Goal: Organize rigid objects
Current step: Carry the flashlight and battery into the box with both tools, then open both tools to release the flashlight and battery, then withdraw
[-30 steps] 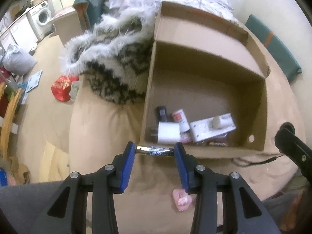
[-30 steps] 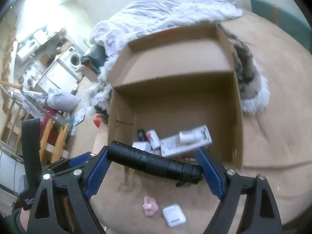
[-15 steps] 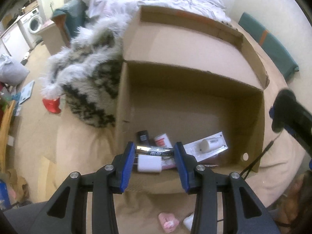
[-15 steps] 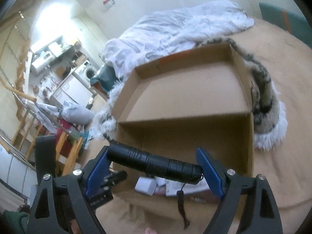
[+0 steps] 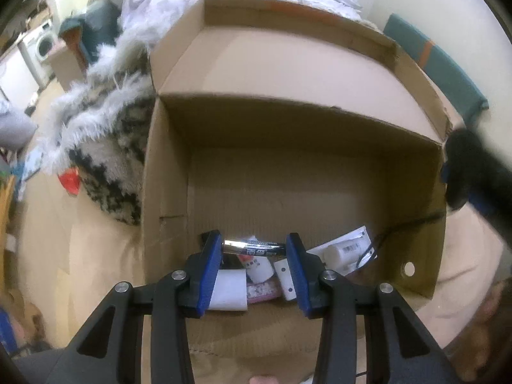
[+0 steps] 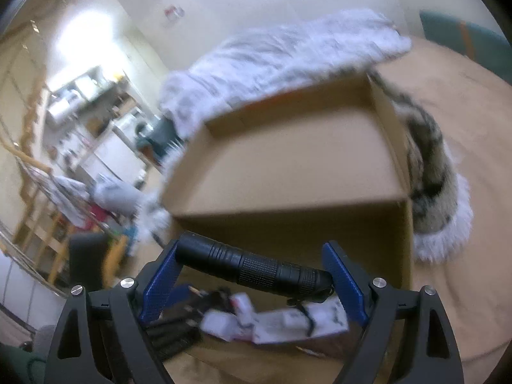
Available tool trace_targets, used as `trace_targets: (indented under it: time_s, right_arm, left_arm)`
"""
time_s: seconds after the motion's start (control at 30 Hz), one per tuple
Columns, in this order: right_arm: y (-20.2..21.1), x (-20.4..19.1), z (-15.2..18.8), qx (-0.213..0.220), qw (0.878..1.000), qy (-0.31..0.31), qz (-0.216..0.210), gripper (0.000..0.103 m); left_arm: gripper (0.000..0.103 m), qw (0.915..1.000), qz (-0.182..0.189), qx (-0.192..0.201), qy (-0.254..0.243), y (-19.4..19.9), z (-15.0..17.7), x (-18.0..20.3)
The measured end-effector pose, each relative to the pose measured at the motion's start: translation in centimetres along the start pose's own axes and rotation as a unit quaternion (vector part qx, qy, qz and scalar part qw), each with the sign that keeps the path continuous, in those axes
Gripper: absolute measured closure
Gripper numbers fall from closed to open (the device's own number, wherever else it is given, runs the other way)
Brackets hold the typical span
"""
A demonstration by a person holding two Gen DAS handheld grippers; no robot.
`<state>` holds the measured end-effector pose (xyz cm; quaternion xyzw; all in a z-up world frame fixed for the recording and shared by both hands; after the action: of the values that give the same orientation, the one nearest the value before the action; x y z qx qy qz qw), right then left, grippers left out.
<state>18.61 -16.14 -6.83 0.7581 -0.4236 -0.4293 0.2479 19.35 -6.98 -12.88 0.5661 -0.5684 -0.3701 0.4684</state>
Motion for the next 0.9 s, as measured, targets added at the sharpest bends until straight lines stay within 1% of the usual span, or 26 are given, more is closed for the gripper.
trace_targets:
  time_s: [0.03, 0.17, 0.23, 0.37, 0.47, 0.57, 0.67, 0.77, 0.8, 0.83, 0.9]
  right_arm:
    - [-0.7, 0.5, 0.4, -0.014, 1.000, -0.006, 0.005, 0.010]
    - [-3.1, 1.8, 2.1, -0.074, 0.997, -0.017, 0.034, 0.010]
    - [-3.9, 2.0, 2.8, -0.092, 0.995, -0.013, 0.045, 0.010]
    - [-5.1, 2.4, 3.9, -0.118, 0.992, -0.022, 0.043, 0.010]
    - [-5.7, 2.6, 4.6, -0.134, 0.989, -0.023, 0.053, 0.010]
    - [-6.2, 2.8, 5.1, -0.144, 0.987, -0.019, 0.067, 0.010]
    - [-6.5, 3.1, 5.3, -0.150, 0.986, -0.018, 0.073, 0.010]
    - [-6.2, 3.1, 5.0, -0.141, 0.987, -0.018, 0.074, 0.010]
    - [-6.0, 3.2, 4.7, -0.137, 0.988, -0.019, 0.075, 0.007]
    - [-5.9, 3.2, 4.6, -0.133, 0.988, -0.021, 0.074, 0.000]
    - [-5.5, 3.5, 4.3, -0.126, 0.989, -0.030, 0.065, 0.000]
  left_arm:
    - [0.065, 1.0000, 0.006, -0.003, 0.001, -0.2, 0.1, 0.0]
    - [0.065, 1.0000, -0.005, 0.002, -0.006, -0.5, 0.1, -0.2]
    - [0.066, 0.9999, -0.009, 0.002, -0.012, -0.7, 0.3, -0.2]
    - [0.066, 0.9998, -0.006, -0.008, -0.015, -1.4, 0.5, 0.0]
    - [0.066, 0.9998, -0.009, -0.007, -0.015, -1.6, 0.7, 0.0]
    - [0.066, 0.9998, -0.013, -0.009, -0.016, -1.7, 0.8, 0.0]
    - [0.066, 0.9996, -0.018, -0.009, -0.018, -1.8, 1.1, 0.1]
    - [0.065, 0.9994, -0.025, -0.009, -0.023, -1.9, 1.4, 0.2]
    - [0.065, 0.9992, -0.029, -0.008, -0.026, -2.0, 1.5, 0.4]
    - [0.063, 0.9990, -0.032, -0.009, -0.030, -2.0, 1.6, 0.5]
    - [0.047, 0.9988, -0.033, -0.009, -0.034, -1.6, 1.9, 0.6]
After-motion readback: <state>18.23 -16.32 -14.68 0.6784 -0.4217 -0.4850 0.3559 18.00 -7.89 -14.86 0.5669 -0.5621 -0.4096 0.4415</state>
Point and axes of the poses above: each gripper's, at about its wrist camera, not at the fingertips, and y roughly against the way its jaws point, x to its right, z to its underside, the point moved 9 cm from there along -y, roughly the way its jaws point, and after that the axes turned 8 degrees about -x, right-handed, at the moved point
